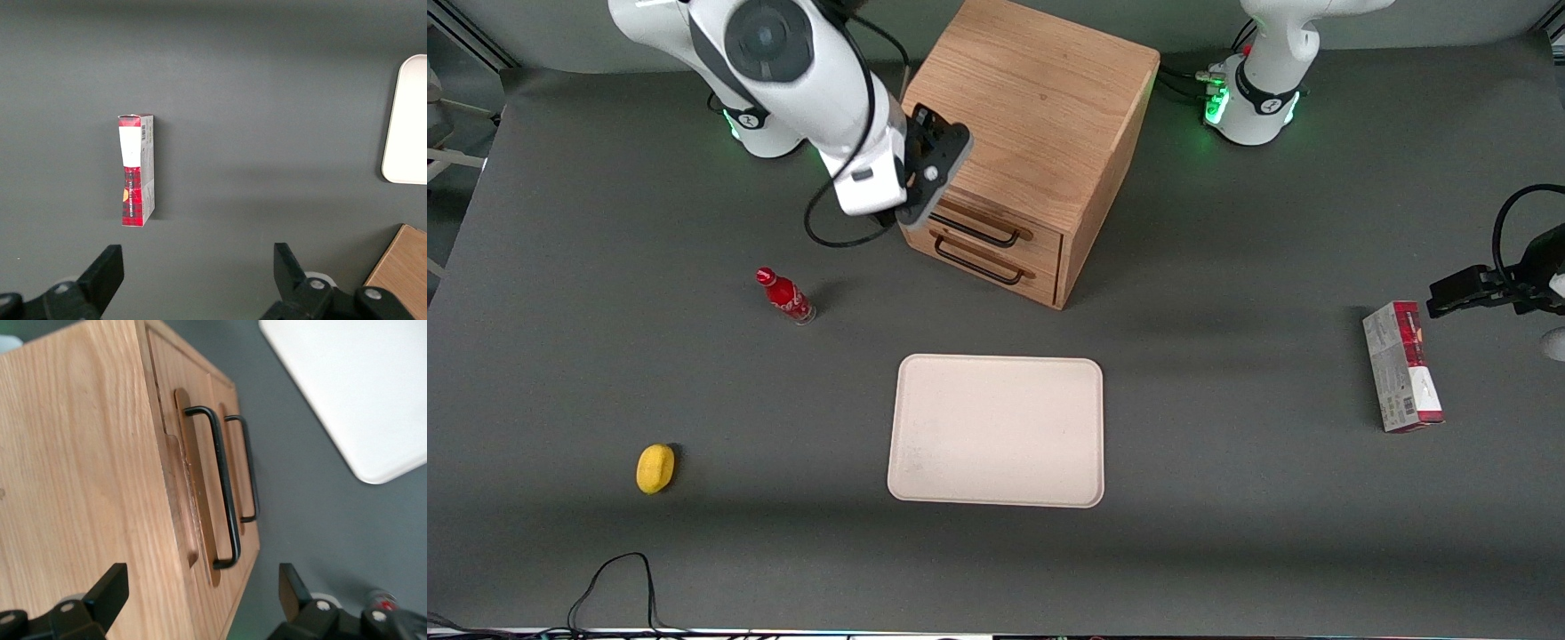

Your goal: Open upper drawer

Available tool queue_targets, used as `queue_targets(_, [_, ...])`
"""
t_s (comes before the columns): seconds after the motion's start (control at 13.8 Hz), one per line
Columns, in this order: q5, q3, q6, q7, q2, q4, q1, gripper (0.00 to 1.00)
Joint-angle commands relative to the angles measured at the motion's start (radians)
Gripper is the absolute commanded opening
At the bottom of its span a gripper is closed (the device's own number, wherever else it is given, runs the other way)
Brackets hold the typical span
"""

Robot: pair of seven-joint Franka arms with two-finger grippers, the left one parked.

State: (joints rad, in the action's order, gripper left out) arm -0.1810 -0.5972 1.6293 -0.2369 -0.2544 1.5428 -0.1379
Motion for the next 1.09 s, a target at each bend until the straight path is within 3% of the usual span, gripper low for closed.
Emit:
queue_targets(0.0, [-0.025,-0.007,-0.005,-0.077,-0.097,-0.023,0.004,1.00])
queue_targets(0.29, [0.023,-0.003,0.033,-0.119,-0.175,-0.020,0.004,1.00])
queue_targets(0.65, [0.035,-0.003,0.161,-0.119,-0.204,0.052,0.000,1.00])
queue_targets(1.01, [0.101,-0.004,0.181,-0.121,-0.230,0.050,-0.002,1.00])
